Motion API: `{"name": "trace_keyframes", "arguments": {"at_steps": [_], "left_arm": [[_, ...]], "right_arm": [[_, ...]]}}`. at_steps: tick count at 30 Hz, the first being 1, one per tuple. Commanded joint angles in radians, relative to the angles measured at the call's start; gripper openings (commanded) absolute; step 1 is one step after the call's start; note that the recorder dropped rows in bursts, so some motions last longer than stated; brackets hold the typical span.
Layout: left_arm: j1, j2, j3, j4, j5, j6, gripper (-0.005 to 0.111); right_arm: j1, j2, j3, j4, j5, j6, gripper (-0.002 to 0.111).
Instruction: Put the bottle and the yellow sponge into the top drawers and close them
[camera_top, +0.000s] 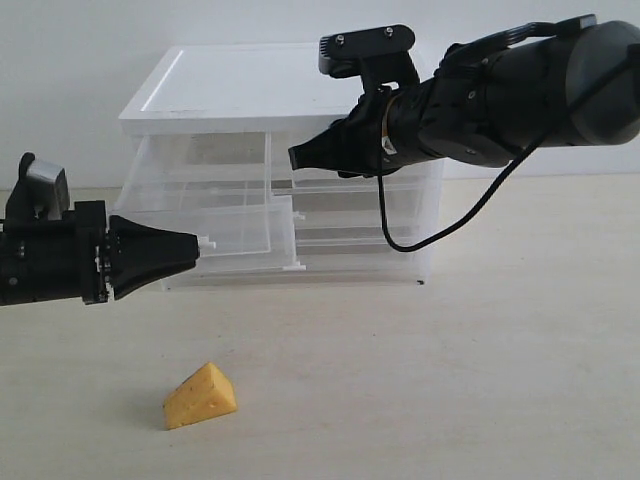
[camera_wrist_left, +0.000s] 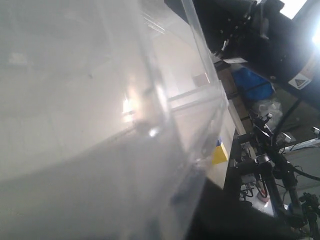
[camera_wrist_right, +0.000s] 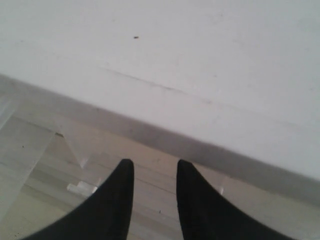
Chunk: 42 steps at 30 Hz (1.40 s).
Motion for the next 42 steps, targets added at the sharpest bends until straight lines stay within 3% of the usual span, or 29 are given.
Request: {"name": "trace_keyframes", "arguments": {"at_steps": [1, 3, 12, 26, 30, 36, 42], "left_arm": [[0.002, -0.012, 0.002, 0.002, 0.017, 0.011, 0.051], [0.002, -0.012, 0.002, 0.003, 0.017, 0.008, 0.055], [0.002, -0.012, 0.002, 0.175, 0.017, 0.008, 0.054], [-0.004, -0.014, 0.126, 0.192, -0.291, 0.261, 0.054], [-0.046, -0.014, 0.134, 0.157, -0.327, 0.360, 0.054], [-0.152, -0.014, 0.134, 0.143, -0.586, 0.397, 0.051], [-0.191, -0.014, 0.134, 0.113, -0.586, 0.458, 0.051]], "right_arm": [[-0.027, 0.022, -0.014, -0.029, 0.033, -0.004, 0.028], [-0.027, 0.022, -0.014, -0.029, 0.036, -0.004, 0.028], [-0.027, 0.022, -0.014, -0.029, 0.058, -0.009, 0.028], [-0.027, 0.022, -0.014, -0.030, 0.063, -0.013, 0.028], [-0.027, 0.022, -0.014, -0.030, 0.063, -0.013, 0.028], [-0.027, 0.022, -0.014, -0.033, 0.063, -0.015, 0.028], [-0.027, 0.022, -0.014, -0.036, 0.065, -0.017, 0.028]]}}
